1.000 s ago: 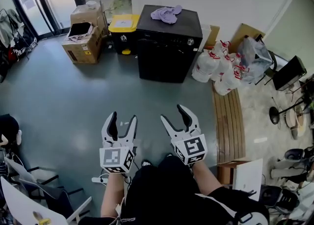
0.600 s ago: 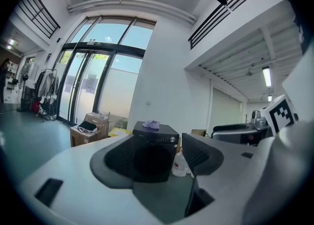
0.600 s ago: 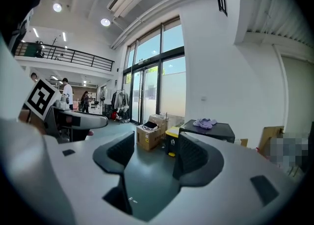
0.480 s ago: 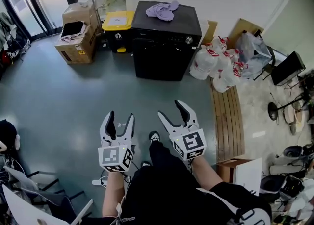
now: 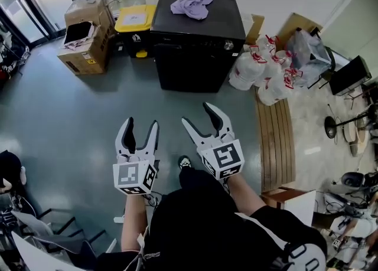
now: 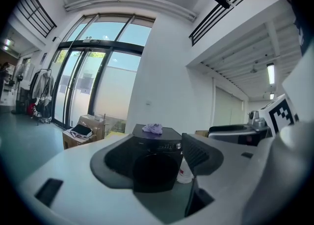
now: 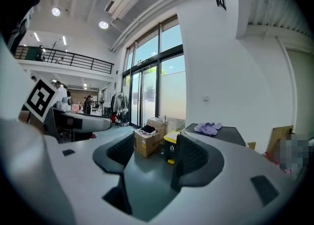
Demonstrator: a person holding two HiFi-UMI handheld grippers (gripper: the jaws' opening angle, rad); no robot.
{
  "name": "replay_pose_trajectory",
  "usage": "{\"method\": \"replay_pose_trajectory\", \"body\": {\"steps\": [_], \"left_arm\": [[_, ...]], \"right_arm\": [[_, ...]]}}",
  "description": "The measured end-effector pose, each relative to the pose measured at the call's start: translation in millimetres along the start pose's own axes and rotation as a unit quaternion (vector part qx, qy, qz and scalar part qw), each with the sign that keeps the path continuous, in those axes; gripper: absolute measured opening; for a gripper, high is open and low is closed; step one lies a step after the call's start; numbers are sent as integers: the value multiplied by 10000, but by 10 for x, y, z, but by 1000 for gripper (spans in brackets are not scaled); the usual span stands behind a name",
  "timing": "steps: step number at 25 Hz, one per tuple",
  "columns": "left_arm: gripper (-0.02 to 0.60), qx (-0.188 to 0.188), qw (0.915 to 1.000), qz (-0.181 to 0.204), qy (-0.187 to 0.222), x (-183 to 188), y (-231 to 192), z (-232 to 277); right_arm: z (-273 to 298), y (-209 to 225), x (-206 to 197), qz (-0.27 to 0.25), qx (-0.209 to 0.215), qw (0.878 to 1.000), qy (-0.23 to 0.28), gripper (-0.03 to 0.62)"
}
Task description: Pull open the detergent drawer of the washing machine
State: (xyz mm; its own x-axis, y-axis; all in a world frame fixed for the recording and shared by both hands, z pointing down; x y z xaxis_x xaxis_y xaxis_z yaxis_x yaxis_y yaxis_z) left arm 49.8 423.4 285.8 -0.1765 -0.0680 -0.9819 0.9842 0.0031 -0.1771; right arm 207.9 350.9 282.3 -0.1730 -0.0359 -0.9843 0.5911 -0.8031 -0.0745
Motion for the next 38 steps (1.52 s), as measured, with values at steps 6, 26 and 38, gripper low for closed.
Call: {"method": "replay_pose_trajectory", "body": {"steps": [6, 26, 38], "left_arm": [[288, -36, 9999, 16, -131, 20, -105, 624], [288, -385, 9957, -140, -833, -95, -1083, 2490], [287, -1182, 9798, -173, -1606, -316, -1975, 3779]], "right_arm": [[455, 446, -25, 136, -31, 9999, -45, 287], [2182, 1356, -264, 663, -466, 9953, -533, 284], [3451, 1686, -498, 1074, -1195, 9807, -1113, 281]]}}
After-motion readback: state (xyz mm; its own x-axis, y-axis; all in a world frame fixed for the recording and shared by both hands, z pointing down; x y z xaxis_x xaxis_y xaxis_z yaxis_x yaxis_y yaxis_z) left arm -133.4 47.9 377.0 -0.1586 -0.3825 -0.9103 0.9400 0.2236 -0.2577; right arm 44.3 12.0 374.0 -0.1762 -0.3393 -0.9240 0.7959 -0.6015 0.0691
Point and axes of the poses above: the fingertips, and each gripper's own axes: z forward along the fingers, y to its right, x out of its top, the point moved 4 cm from there along -z, backward along the fingers, and after that the axes turned 2 degrees about -z, right-handed, at the moved point
